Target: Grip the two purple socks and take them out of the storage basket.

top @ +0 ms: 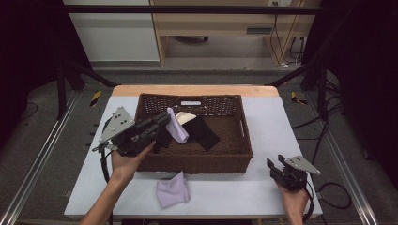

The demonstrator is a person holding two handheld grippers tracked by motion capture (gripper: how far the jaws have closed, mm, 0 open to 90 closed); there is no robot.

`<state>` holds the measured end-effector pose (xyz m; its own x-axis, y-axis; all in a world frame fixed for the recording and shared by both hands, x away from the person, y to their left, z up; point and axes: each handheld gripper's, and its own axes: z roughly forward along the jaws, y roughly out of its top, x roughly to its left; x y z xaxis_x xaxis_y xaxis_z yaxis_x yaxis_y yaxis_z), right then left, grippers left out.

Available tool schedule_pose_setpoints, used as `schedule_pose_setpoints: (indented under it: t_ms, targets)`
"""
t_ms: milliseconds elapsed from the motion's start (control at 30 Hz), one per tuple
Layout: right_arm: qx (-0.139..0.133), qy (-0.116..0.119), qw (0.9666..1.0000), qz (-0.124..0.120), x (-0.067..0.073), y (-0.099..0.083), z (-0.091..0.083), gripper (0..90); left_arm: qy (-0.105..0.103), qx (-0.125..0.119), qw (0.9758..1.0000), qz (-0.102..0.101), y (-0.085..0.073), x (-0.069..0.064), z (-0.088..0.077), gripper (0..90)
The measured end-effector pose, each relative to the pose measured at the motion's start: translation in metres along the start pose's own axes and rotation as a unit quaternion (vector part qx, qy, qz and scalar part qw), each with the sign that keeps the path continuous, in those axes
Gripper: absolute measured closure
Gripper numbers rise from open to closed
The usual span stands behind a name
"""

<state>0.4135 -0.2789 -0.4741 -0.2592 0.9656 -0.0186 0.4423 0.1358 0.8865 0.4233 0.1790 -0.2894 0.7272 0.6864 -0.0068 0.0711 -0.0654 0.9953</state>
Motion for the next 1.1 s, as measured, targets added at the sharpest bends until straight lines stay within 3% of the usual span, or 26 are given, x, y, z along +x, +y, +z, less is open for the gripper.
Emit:
schedule_pose_setpoints:
  t_ms: [300,633,933,1100]
  targets:
    - [-0.002,0.001,1.0,-0.003,0.001,0.0,-0.001,52.2,-0.005,-0.004,1.0,0.003,-0.002,-0.01,-0.026,84.5]
    - [-0.005,0.003,1.0,-0.002,0.002,0.001,-0.003,54.2,-0.03,-0.007,0.9995,0.005,-0.011,-0.028,-0.049,84.5]
    - [-0.004,0.006,1.0,-0.002,0.004,0.001,-0.004,54.9,-0.045,0.024,0.9987,0.0,-0.036,-0.04,-0.051,84.5]
    - [-0.004,0.005,1.0,-0.004,0.004,0.0,-0.004,54.8,-0.049,0.055,0.9972,-0.008,-0.059,-0.043,-0.046,84.5]
